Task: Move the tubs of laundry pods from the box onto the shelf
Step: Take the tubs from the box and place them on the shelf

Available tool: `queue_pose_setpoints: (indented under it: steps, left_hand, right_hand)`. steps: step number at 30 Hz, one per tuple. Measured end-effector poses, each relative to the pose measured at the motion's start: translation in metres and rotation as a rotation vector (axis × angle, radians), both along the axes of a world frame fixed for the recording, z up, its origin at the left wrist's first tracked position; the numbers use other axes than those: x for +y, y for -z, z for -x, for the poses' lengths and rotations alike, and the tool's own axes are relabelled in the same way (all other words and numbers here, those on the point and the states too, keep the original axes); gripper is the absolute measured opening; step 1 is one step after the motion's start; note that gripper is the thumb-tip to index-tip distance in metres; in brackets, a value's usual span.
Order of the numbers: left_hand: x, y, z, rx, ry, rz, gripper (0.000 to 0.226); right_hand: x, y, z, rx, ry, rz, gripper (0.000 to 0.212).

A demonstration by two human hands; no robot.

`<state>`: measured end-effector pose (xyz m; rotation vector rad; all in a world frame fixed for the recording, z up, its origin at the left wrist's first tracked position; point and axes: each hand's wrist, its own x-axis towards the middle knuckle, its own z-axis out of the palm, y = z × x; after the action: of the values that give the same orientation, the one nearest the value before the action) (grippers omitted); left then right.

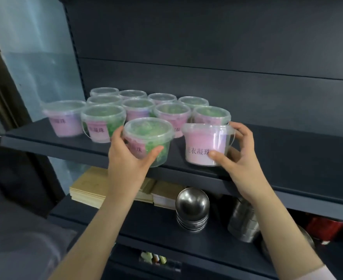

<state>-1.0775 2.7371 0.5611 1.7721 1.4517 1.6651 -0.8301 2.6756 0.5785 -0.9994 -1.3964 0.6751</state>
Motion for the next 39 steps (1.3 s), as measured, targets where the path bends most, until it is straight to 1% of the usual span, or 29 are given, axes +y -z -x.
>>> queue_pose_setpoints:
  steps: [3,5,7,8,10,11,14,16,19,21,23,25,27,31,34,39]
  left_hand:
    - [0.008,0.001,0.016,0.177,0.038,-0.068,0.104]
    - [0.012,-0.002,0.034,0.319,0.039,-0.194,0.088]
    - [0.022,-0.010,0.052,0.442,0.112,-0.315,0.063]
    - [0.029,-0.016,0.059,0.497,0.167,-0.338,0.055]
    - [0.041,-0.027,0.070,0.571,0.257,-0.350,0.049]
    - [0.044,-0.030,0.073,0.590,0.264,-0.369,0.049]
    - [0.041,-0.034,0.070,0.613,0.146,-0.423,0.050]
    - [0.036,-0.038,0.063,0.598,0.116,-0.375,0.050]
    - [0.037,-0.043,0.064,0.559,0.259,-0.307,0.041]
    - [0.045,-0.043,0.076,0.566,0.331,-0.344,0.037]
    - [0.053,-0.042,0.086,0.631,0.335,-0.373,0.041]
    - [0.060,-0.044,0.091,0.658,0.371,-0.352,0.047]
    - [0.068,-0.045,0.090,0.677,0.388,-0.357,0.048]
    - [0.082,-0.038,0.089,0.742,0.281,-0.483,0.039]
    - [0.092,-0.032,0.087,0.727,0.226,-0.546,0.039]
    - [0.100,-0.021,0.081,0.653,0.126,-0.531,0.041]
  right_hand:
    - [0.007,0.002,0.000,-0.085,-0.013,0.046,0.068]
    - [0.009,0.002,0.003,-0.070,0.005,0.074,0.063]
    - [0.012,0.001,0.010,-0.014,0.066,0.073,0.058]
    - [0.013,0.000,0.015,0.003,0.118,0.065,0.054]
    - [0.017,-0.001,0.023,0.030,0.224,0.034,0.042]
    - [0.018,-0.002,0.024,0.042,0.260,0.021,0.038]
    - [0.018,-0.005,0.025,0.048,0.291,0.061,0.042]
    - [0.017,-0.007,0.024,0.034,0.269,0.111,0.046]
    - [0.017,-0.011,0.030,0.008,0.266,0.161,0.045]
    - [0.018,-0.010,0.036,-0.008,0.318,0.147,0.042]
    - [0.018,-0.008,0.041,-0.012,0.362,0.121,0.041]
    - [0.020,-0.008,0.047,-0.005,0.381,0.113,0.040]
    - [0.023,-0.008,0.050,0.001,0.401,0.111,0.041]
    - [0.028,-0.003,0.050,-0.025,0.452,0.096,0.045]
    - [0.035,-0.005,0.052,-0.028,0.457,0.124,0.044]
    - [0.044,-0.006,0.050,0.030,0.383,0.116,0.041]
